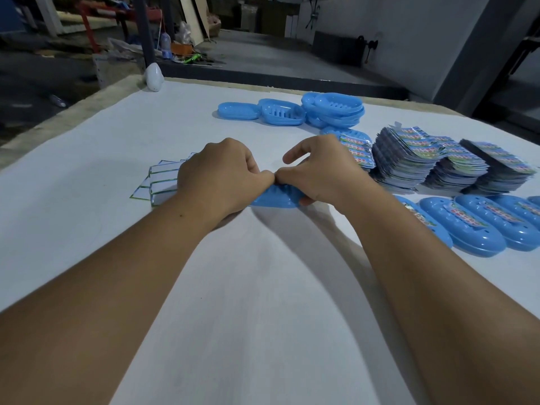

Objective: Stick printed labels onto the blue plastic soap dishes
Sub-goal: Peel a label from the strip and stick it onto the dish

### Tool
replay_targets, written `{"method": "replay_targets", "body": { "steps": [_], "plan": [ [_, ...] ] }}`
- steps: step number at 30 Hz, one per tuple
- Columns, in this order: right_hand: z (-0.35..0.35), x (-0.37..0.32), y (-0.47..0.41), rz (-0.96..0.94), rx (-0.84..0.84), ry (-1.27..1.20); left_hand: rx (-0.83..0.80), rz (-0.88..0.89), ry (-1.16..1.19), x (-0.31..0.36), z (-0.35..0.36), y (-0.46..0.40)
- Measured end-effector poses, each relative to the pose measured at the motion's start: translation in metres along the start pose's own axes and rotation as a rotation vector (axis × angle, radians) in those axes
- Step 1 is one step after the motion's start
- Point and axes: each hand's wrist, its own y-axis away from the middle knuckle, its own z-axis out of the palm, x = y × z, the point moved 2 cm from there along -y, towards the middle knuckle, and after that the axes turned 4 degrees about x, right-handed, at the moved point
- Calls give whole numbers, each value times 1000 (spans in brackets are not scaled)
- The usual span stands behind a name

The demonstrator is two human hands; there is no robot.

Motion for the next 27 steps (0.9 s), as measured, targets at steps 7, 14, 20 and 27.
{"method": "replay_targets", "body": {
  "steps": [7,14,20,27],
  "plan": [
    [-1,-1,0,12,-5,39,78,122,-176,8,-4,1],
    [-1,3,-1,80,-48,-33,76,106,-201,6,-5,1],
    [-7,15,-4,79,15,-88,79,-17,-56,-6,-6,-3],
    [-4,10,1,-137,39,-58,157,-25,0,-13,-11,-3]
  ]
}}
